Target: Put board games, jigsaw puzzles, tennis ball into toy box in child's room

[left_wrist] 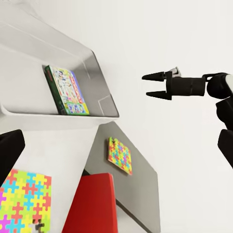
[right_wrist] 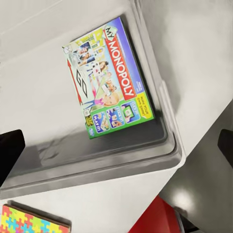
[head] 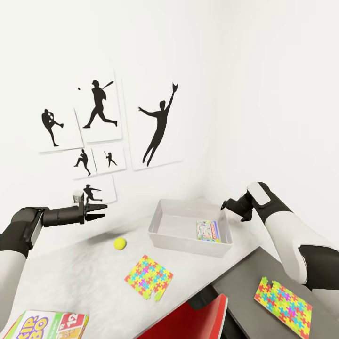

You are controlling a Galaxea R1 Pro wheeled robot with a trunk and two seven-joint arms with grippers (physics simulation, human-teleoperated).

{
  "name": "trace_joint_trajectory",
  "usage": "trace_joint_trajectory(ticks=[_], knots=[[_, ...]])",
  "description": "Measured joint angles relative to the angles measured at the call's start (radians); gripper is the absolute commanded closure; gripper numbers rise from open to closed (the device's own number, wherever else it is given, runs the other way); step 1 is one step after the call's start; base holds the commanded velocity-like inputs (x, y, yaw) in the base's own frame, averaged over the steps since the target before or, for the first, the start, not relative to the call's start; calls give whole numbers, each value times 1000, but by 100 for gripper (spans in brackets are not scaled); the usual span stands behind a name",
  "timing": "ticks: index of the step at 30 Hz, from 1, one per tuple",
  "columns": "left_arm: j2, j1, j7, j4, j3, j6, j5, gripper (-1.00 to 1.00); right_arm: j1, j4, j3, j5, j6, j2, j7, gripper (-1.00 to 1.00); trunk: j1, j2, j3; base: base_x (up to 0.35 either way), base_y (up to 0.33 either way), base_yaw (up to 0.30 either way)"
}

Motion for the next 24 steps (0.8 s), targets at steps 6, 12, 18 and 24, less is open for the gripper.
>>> trace_joint_trajectory(ticks=[6,12,18,24], knots=[[0,0,1,0,-1,0,0,-100,0,0,0,-1,0,0,0,-100,0,0,10,0,0,0],[0,1,3,0,0,0,0,-100,0,0,0,0,0,-1,0,-100,0,-1,16,-61,0,0],[0,1,3,0,-1,0,0,-100,1,0,0,1,0,-1,0,-100,1,-1,18,-227,0,0],[-3,1,7,0,-1,0,0,-100,1,0,0,0,0,-1,0,-100,1,-1,18,-161,0,0]])
